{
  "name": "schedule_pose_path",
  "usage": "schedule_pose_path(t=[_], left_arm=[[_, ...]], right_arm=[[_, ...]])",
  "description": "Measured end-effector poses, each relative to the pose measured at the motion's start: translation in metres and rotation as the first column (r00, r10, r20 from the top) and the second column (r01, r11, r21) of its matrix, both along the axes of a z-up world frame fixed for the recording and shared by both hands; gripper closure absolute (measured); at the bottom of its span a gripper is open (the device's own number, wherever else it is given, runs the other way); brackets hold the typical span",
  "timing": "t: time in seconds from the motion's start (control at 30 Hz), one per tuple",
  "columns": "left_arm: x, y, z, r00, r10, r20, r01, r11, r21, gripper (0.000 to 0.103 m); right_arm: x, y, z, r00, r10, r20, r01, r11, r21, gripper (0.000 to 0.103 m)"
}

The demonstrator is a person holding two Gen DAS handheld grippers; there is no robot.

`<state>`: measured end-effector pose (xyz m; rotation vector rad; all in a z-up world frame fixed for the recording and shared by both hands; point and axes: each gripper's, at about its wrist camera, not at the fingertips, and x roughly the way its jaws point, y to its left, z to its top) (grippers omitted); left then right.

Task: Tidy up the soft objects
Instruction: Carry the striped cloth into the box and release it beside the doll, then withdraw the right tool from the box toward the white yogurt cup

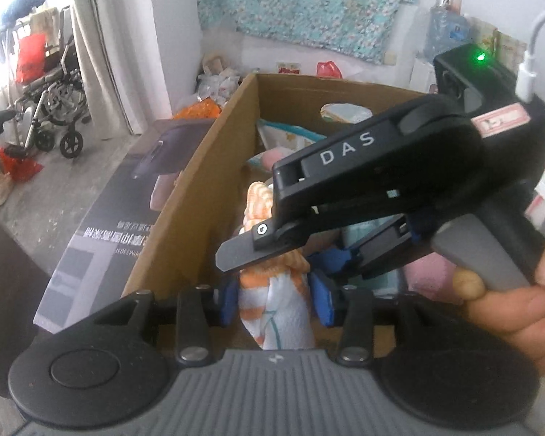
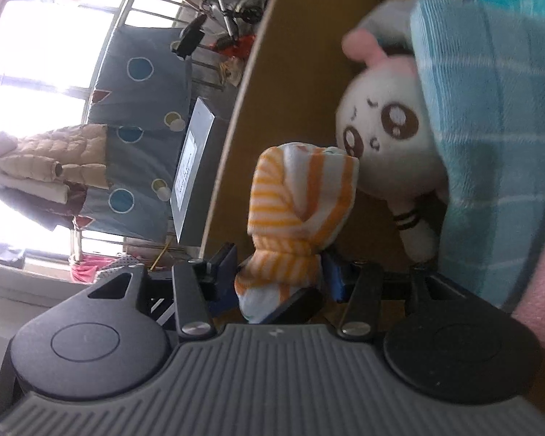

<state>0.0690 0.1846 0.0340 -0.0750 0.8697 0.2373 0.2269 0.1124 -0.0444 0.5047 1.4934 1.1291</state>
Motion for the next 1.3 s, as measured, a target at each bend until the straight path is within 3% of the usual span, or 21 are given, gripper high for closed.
schedule_pose_path(t=[0.3,0.47,0.7,0.83,1.0,1.1,1.2,1.3], left_arm=[[-0.013,0.004,0.002,1.000,0.011,-0.001,-0.011,1.000,0.025,0.045],[-0.017,0.000,0.005,1.000,-0.007,0.006,0.007,1.000,0.030,0.043],[-0.030,-0.012,0.023,0.997,-0.028,0.069,0.027,1.000,0.012,0.029],[-0.046,-0.030,0.042,0.988,-0.058,0.146,0.054,0.998,0.028,0.019],[-0.073,-0.075,0.060,0.949,-0.174,0.263,0.168,0.985,0.046,0.011],[-0.083,-0.113,0.061,0.913,-0.266,0.309,0.271,0.962,0.029,0.009],[-0.087,-0.153,0.055,0.863,-0.375,0.338,0.399,0.917,-0.001,0.006],[-0.086,-0.195,0.041,0.810,-0.475,0.344,0.515,0.856,-0.032,0.005]], right_arm=[[-0.005,0.013,-0.021,0.998,0.022,-0.056,-0.023,0.999,-0.027,0.053],[-0.009,0.017,-0.027,0.997,0.024,-0.070,-0.027,0.999,-0.040,0.052],[-0.013,-0.004,0.001,1.000,0.008,0.019,-0.006,0.998,-0.059,0.031],[-0.016,-0.041,0.032,0.997,-0.018,0.073,0.015,0.999,0.037,0.029],[-0.029,-0.132,0.064,0.984,-0.134,0.118,0.103,0.965,0.240,0.024],[-0.039,-0.195,0.072,0.965,-0.217,0.148,0.162,0.936,0.313,0.023],[-0.052,-0.269,0.079,0.917,-0.342,0.203,0.260,0.902,0.344,0.021],[-0.071,-0.344,0.085,0.833,-0.491,0.254,0.389,0.847,0.362,0.019]])
